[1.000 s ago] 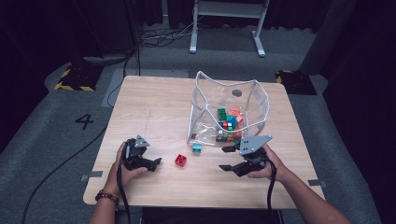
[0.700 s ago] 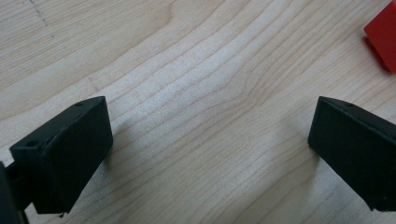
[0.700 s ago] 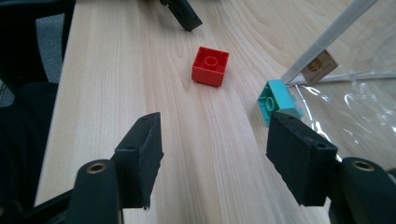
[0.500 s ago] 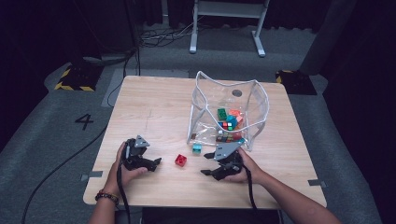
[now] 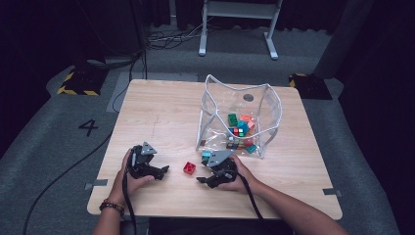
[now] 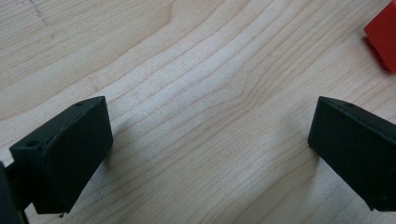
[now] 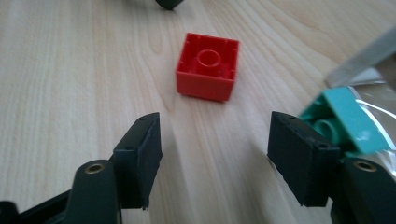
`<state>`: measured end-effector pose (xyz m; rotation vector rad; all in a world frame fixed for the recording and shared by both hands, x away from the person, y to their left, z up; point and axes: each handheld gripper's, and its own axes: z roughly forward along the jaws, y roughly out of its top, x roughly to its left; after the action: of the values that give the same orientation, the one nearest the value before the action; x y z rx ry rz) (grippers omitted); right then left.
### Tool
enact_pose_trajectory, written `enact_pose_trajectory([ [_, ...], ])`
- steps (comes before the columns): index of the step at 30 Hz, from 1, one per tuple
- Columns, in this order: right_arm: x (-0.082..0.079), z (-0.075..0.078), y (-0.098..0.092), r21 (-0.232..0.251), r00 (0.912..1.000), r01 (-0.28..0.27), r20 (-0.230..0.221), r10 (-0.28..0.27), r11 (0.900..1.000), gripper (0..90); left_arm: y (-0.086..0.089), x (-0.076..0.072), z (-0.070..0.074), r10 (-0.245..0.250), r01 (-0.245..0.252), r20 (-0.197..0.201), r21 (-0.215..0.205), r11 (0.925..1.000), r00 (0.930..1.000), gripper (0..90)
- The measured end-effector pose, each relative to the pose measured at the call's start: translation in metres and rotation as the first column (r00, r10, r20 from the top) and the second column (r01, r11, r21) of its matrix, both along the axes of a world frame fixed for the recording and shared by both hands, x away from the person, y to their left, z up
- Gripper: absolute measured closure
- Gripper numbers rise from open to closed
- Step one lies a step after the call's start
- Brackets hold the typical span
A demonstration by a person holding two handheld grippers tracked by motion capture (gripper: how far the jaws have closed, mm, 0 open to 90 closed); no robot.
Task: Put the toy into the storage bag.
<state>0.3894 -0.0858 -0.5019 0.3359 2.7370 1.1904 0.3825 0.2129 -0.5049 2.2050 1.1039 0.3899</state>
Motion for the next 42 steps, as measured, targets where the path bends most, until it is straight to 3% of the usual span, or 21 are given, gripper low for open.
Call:
enact_pose_trajectory([
  [2, 0.001, -0.001, 0.004, 0.006, 1.0, -0.005, 0.005, 0.005, 1.0, 34.1, 0.0, 0.0, 0.0, 0.0, 0.0, 0.0, 0.0, 1.0, 1.0, 0.1],
  [7, 0.004, -0.003, 0.013, 0.028, 0.9993, 0.021, -0.031, -0.02, 0.999, 32.3, 0.0, 0.0, 0.0, 0.0, 0.0, 0.0, 0.0, 1.0, 1.0, 0.1],
  [16, 0.007, -0.004, 0.028, 0.038, 0.9991, 0.036, -0.026, -0.035, 0.999, 32.9, 0.0, 0.0, 0.0, 0.0, 0.0, 0.0, 0.0, 1.0, 1.0, 0.1],
  [18, 0.008, -0.004, 0.03, 0.039, 0.9983, 0.052, -0.028, -0.051, 0.998, 35.4, 0.0, 0.0, 0.0, 0.0, 0.0, 0.0, 0.0, 1.0, 1.0, 0.1],
  [20, 0.008, -0.003, 0.031, 0.044, 0.9968, 0.079, -0.02, -0.078, 0.996, 43.9, 0.0, 0.0, 0.0, 0.002, -0.002, -0.001, -0.001, 1.0, 1.0, 0.1],
  [23, 0.008, -0.003, 0.032, 0.046, 0.9966, 0.08, -0.022, -0.079, 0.996, 48.1, 0.0, 0.0, 0.0, 0.001, -0.001, -0.001, -0.001, 1.0, 1.0, 0.1],
  [27, 0.007, -0.003, 0.031, 0.054, 0.9987, 0.049, -0.013, -0.049, 0.997, 58.4, 0.0, 0.0, 0.0, 0.0, 0.0, -0.004, 0.0, 1.0, 1.0, 0.1],
  [34, 0.005, -0.003, 0.02, 0.056, 0.999, 0.043, -0.015, -0.042, 0.998, 59.4, 0.0, -0.001, 0.0, 0.005, -0.005, -0.006, -0.001, 1.0, 1.0, 0.2],
  [36, 0.002, -0.002, 0.013, 0.051, 0.9982, 0.053, -0.029, -0.052, 0.997, 59.4, 0.0, -0.001, 0.0, 0.0, -0.001, -0.012, -0.007, 1.0, 0.9999, 0.3],
  [42, -0.001, -0.002, -0.011, 0.054, 0.9995, 0.031, -0.013, -0.031, 0.998, 59.5, 0.0, -0.001, 0.0, 0.0, 0.0, -0.012, -0.007, 1.0, 0.9999, 0.3],
])
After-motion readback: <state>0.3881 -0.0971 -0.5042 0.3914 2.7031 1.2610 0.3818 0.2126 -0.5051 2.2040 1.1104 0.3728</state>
